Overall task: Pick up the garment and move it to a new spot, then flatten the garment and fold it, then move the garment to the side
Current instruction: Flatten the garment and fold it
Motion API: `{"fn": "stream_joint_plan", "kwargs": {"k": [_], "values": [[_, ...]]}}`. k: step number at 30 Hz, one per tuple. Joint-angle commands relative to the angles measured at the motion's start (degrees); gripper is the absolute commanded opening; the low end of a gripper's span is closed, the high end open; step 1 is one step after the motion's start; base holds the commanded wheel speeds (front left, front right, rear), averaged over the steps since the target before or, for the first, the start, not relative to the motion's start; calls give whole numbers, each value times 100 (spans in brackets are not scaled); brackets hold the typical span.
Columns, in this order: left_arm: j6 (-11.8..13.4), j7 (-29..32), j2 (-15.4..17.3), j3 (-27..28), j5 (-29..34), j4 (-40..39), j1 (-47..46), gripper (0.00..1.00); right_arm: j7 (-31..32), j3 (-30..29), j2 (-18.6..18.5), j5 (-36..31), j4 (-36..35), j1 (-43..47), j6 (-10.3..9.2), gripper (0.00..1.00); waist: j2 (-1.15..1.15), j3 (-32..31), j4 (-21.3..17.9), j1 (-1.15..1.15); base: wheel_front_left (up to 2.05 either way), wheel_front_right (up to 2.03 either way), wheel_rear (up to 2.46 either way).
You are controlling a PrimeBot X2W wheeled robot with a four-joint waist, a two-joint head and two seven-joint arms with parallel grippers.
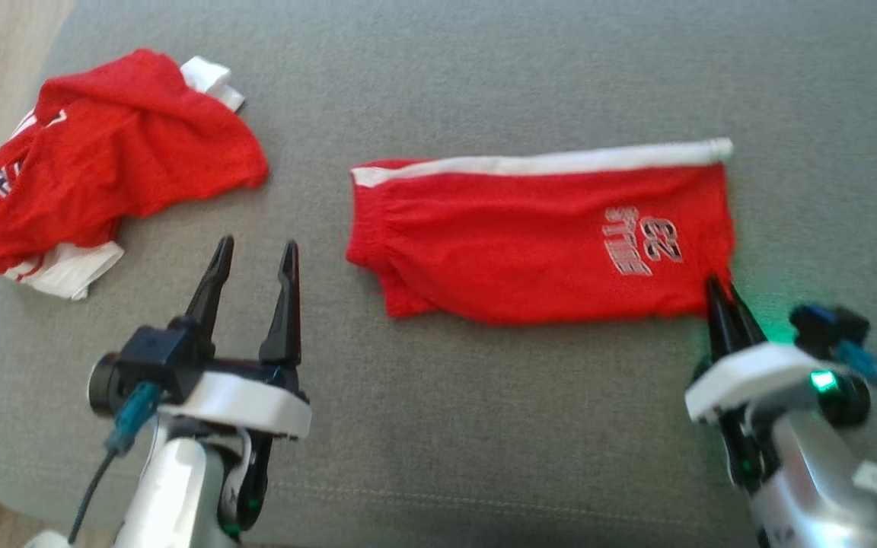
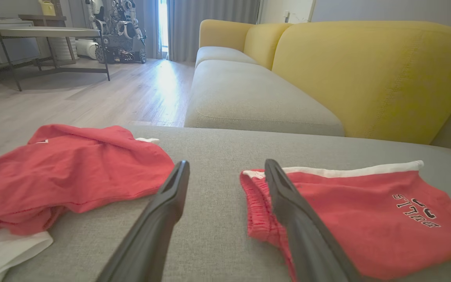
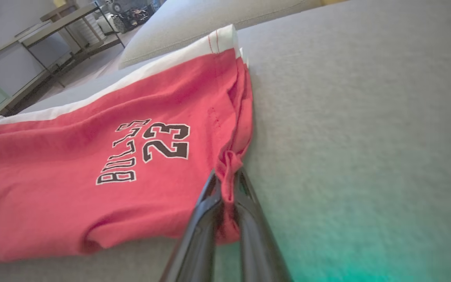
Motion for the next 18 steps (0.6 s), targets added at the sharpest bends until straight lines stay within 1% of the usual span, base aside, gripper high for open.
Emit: {"fn": "stream_joint_plan", "kwargs": {"k": [1,10,15,18], "values": [[-30,-70,53,244,50,-191,-61,100,-62,17,41,-36,-219,157,-4,0,0,-59,-69,0,0,0,0],[-54,-70,59,284,63,-229,71,100,235,-615,231,-317,-1181,974,-4,0,0,-145,-248,0,0,0,0],[-61,-70,57,276,73,-244,104,100,440,-785,275,-425,-1582,1138,-4,0,0,-157,-264,0,0,0,0],[-70,-70,55,262,76,-246,95,100,547,-787,286,-477,-1851,1144,-4,0,0,-156,-247,0,0,0,0]]}}
